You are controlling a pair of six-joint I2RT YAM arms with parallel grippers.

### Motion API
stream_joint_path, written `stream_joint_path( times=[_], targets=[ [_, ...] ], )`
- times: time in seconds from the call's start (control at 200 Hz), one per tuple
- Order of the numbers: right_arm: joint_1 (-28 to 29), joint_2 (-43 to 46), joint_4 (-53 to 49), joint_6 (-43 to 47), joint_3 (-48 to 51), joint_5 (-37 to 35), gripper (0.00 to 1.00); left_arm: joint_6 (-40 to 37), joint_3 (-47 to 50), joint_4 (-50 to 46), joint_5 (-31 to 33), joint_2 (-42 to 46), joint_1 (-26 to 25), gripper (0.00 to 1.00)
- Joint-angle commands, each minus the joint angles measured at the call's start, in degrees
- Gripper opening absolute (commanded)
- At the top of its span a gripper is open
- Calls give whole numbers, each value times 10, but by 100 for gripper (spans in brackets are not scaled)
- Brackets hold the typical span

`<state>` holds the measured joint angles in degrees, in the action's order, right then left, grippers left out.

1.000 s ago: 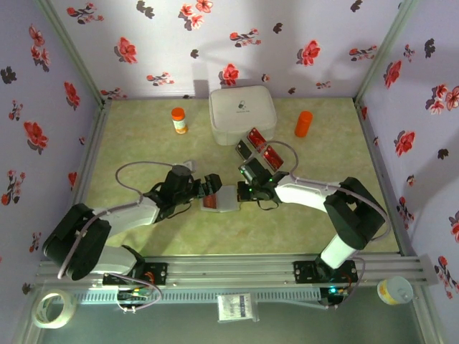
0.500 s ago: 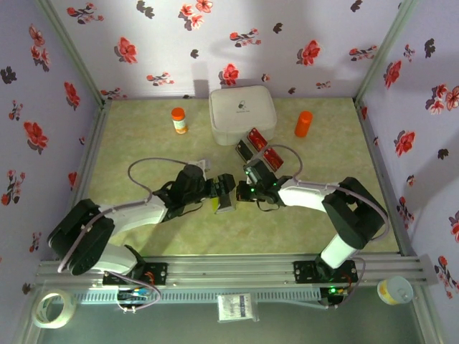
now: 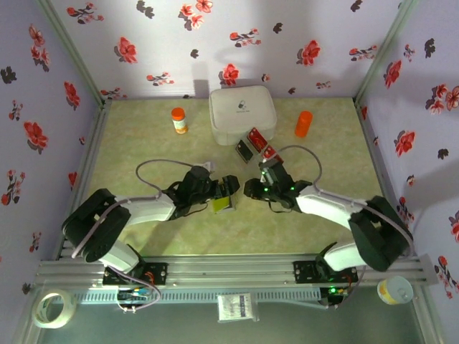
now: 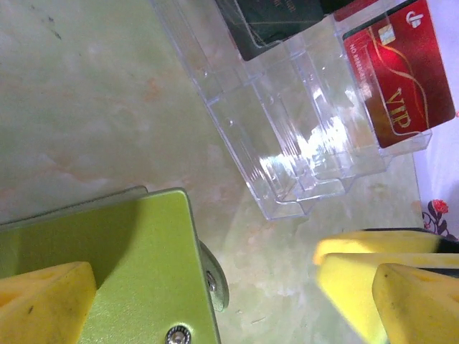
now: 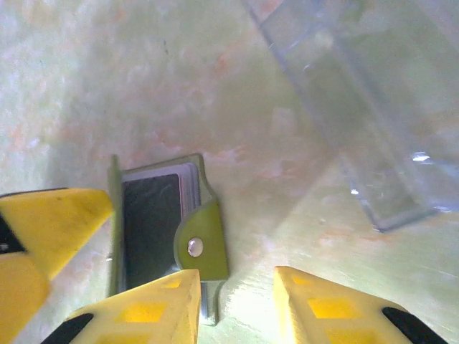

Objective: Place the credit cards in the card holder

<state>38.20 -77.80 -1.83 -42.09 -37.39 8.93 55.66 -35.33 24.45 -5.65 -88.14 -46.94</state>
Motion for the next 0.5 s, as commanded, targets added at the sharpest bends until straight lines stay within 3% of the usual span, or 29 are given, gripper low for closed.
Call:
stream_joint_path(
  times=[0.0, 0.21, 0.4, 0.495],
  targets=[
    [-12, 40, -39, -13, 27, -26, 33, 16, -8, 23, -2, -22, -11, 100],
    [-15, 80, -56, -16, 37, -25, 33, 24, 21, 43, 39, -43, -37, 100],
    [-10, 74, -35, -21, 23, 24, 32, 22, 30, 37, 51, -19, -40, 100],
    [6, 67, -28, -25, 8, 28, 24, 13, 18, 15, 53, 1, -37, 100]
  ],
)
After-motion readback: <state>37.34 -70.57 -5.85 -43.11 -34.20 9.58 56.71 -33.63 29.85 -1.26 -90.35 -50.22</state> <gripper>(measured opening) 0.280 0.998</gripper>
